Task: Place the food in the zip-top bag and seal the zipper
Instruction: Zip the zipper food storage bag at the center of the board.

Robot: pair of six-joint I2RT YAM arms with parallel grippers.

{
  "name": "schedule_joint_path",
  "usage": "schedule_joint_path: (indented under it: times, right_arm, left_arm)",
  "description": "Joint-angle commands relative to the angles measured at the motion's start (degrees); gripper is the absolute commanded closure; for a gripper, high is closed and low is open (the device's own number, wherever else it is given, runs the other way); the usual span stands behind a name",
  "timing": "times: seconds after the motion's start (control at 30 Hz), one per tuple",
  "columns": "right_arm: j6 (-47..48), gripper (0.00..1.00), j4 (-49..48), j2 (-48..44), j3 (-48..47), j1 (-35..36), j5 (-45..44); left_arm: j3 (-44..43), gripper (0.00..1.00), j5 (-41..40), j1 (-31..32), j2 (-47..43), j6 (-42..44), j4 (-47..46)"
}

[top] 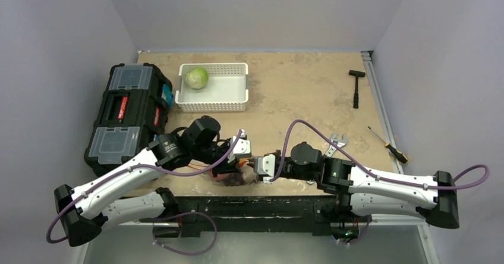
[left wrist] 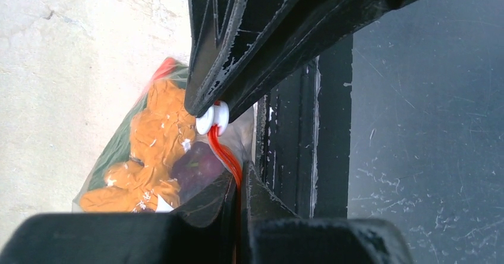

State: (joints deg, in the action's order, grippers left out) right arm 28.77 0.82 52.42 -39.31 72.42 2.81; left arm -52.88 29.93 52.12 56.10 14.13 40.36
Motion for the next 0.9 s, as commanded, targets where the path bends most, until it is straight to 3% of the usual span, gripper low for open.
schedule_joint_path:
  times: [0.0,0.3,0.53,0.87]
  right_arm:
    - [1.3,0.95,-8.3,1.2,-0.2,0.3,6.0]
    - [2.7,0.92,-9.0,3.0,-1.5,0.3,10.7]
    - [2.3,0.94,-8.5,-1.0,-0.3,0.4,10.9]
    - [2.6,0.88,-6.9,-1.1,-1.4,0.3,12.8]
  left_arm:
    - [-0.4,1.00,4.2,-0.1,-0.9,1.8,-4.5]
    - [0.0,1.00,3.8,-0.1,-1.8,2.6,-4.3]
    - [0.2,1.00,2.5,-0.1,-1.9,2.9,-3.5]
    - [0.0,1.00,2.7,-0.3,-1.8,3.1,-3.4]
